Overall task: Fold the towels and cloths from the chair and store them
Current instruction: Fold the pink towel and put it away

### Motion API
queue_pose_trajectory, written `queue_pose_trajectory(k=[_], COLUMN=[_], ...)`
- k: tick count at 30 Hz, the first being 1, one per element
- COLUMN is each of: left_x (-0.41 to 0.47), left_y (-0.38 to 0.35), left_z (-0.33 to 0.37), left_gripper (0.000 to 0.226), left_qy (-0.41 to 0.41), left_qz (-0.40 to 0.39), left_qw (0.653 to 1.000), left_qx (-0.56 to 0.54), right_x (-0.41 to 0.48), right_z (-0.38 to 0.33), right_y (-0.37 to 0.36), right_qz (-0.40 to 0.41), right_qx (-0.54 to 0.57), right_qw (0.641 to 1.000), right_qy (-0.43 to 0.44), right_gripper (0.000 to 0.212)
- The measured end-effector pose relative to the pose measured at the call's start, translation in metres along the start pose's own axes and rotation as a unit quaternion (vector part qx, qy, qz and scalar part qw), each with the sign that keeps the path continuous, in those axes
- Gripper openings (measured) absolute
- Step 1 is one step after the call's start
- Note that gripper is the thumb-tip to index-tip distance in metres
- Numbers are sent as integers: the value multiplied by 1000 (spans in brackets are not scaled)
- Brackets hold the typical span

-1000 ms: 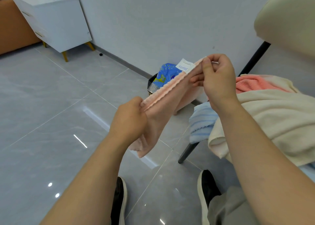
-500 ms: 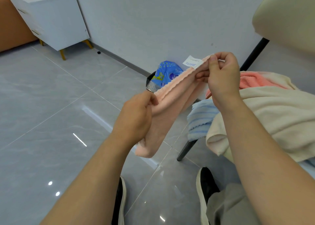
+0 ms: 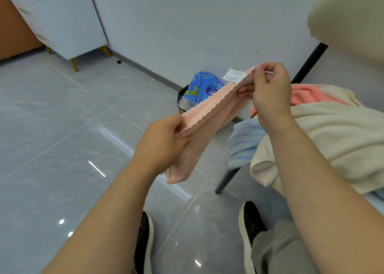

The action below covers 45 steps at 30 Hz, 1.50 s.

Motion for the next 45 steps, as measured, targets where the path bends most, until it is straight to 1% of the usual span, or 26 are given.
queue_pose_trajectory(k=[3,7,10,12,14,19,21,24,27,32,35,39,42,45], left_x=[-1,0,-1,-3,-3,-8,-10,-13,-16,-21,-23,-25,-27,-31], left_y=[2,6,4,2,4,21,29,41,50,60,67,76,82,89], left_z=[-4,-11,-18,-20,-22,-26,-28,-33,-41,-53,-54,-54,-57,-58], left_gripper=[23,26,37,37,33,16,14,17,26,35,28,11,10,12], left_qy=[-23,-44,-26,-14,-3,33,53,74,88,90,90,127,137,146], left_qz=[-15,-7,-59,-96,-108,-75,-65,-33,0,43,91,154,184,218], left_qw=[998,994,988,980,976,984,985,987,987,986,985,979,973,965], left_qx=[57,102,138,171,189,157,149,136,136,137,118,31,-8,-17], right_x=[2,4,4,4,5,9,10,13,16,19,20,22,21,21], right_z=[3,5,6,8,10,13,14,16,20,25,27,31,33,35], right_y=[1,4,5,4,3,5,7,8,8,7,8,9,9,8], right_qz=[0,11,12,12,12,24,32,39,36,23,31,35,32,26], right_qx=[0,10,12,6,4,19,29,36,39,91,78,57,43,24], right_qw=[1000,1000,1000,1000,1000,999,999,998,998,991,991,992,992,992], right_qy=[-3,-12,-10,-10,-11,-19,-25,-31,-36,-92,-101,-109,-117,-120], right_gripper=[10,12,12,12,12,12,10,7,8,9,8,7,7,8])
Point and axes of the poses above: each hand's wrist, its own x-axis towards the middle knuckle, its own y-axis out of the back of the hand, z = x × y, the point moved 4 cm from there along x, towards the middle knuckle, and after that the axes turned 15 degrees about -y, right-handed, at the moved point
